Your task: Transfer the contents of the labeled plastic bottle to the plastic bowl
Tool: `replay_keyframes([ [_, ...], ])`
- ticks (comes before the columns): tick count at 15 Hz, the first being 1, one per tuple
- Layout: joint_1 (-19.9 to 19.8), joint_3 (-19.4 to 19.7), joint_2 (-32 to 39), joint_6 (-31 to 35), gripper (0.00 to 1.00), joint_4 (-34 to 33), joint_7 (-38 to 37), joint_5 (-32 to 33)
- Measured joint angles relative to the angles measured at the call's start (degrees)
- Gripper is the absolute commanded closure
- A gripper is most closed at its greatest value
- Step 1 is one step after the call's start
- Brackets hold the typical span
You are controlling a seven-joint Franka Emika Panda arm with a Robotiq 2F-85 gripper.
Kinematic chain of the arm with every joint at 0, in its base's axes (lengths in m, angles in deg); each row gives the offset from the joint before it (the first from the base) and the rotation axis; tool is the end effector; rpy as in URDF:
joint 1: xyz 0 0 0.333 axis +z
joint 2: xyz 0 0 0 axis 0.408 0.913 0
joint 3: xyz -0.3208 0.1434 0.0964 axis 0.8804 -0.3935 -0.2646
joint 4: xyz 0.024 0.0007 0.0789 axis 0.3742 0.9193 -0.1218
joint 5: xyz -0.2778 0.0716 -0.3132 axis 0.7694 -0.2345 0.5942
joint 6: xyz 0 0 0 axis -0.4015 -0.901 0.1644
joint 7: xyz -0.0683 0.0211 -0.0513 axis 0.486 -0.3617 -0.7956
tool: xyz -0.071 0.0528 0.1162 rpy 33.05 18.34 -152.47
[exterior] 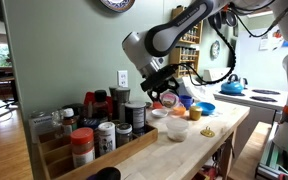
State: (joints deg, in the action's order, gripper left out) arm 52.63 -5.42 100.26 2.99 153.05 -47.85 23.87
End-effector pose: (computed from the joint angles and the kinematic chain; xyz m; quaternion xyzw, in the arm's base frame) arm 0.4988 0.3587 0.2836 0.8878 -0.3415 -0.0030 0.3086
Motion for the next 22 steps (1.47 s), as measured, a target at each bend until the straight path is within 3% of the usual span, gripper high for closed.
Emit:
replay_keyframes([
  [11, -10.1, 0.0, -3.5, 8.4, 0.37, 1.9, 26.3, -24.4],
  [22, -13.6, 1.2, -3.6, 13.1, 0.37, 6.0, 40.0, -41.6],
])
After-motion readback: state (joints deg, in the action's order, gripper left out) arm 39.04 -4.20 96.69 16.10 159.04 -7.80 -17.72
